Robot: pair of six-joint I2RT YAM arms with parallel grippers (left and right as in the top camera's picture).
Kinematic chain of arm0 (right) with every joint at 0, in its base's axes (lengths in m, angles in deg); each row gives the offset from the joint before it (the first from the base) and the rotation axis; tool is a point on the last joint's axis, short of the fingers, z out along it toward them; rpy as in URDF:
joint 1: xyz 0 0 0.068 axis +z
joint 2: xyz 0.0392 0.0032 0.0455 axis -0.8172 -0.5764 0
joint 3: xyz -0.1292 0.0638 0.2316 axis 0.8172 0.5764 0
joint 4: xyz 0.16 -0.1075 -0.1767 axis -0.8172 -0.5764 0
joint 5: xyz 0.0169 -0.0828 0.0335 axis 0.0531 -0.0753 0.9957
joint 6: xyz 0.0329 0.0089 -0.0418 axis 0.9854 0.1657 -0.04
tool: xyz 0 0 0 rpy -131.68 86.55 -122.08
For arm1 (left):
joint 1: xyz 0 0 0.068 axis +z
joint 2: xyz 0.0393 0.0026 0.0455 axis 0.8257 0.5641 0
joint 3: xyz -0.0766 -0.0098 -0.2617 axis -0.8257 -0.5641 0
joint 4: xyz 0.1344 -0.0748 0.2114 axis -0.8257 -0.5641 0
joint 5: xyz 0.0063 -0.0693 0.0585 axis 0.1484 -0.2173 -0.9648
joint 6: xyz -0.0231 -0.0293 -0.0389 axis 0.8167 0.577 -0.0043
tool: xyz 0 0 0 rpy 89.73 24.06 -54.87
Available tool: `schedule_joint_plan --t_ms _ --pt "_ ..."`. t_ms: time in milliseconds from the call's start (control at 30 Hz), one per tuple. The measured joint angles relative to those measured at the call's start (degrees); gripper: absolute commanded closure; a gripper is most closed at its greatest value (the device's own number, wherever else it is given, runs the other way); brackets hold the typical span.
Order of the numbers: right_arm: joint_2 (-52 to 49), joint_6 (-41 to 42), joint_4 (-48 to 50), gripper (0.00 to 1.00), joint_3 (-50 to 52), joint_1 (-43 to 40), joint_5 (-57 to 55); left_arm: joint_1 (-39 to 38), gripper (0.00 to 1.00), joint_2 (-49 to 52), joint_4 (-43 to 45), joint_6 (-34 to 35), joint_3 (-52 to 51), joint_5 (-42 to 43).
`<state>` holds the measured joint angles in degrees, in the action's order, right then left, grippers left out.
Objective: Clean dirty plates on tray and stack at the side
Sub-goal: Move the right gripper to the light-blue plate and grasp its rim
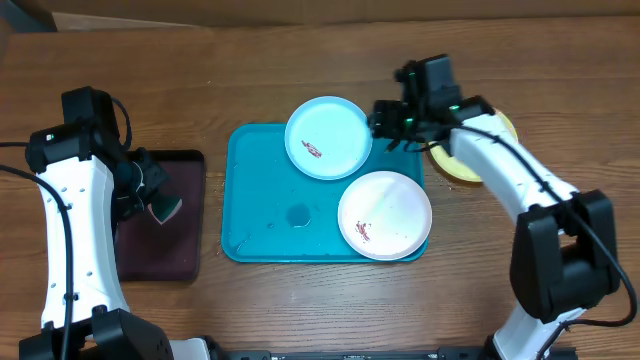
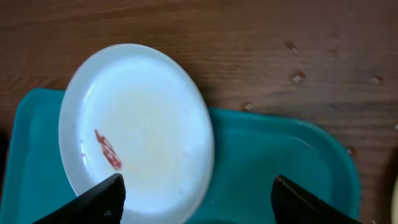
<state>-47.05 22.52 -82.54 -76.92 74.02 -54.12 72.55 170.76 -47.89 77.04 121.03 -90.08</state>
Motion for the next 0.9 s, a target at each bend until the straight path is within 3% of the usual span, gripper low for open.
schedule_joint_plan --t_ms 367,500,600,767,900 --pt "-7.10 1.95 6.36 0.32 0.00 2.58 -4.87 0.00 0.96 0.00 -0.04 0.00 0.00 0.00" --pt "-9.73 2.58 6.45 0.43 0.00 2.56 -4.46 0.00 0.95 0.00 -0.04 0.00 0.02 0.00" --pt "-10.43 3.45 6.69 0.60 0.00 2.56 -4.37 0.00 0.96 0.00 -0.04 0.00 0.00 0.00" --pt "-10.43 4.39 6.29 0.75 0.00 2.62 -2.78 0.00 0.96 0.00 -0.02 0.00 0.00 0.26" --pt "-10.43 5.38 4.68 0.78 0.00 3.30 -1.33 0.00 0.96 0.00 0.00 0.00 0.00 0.42"
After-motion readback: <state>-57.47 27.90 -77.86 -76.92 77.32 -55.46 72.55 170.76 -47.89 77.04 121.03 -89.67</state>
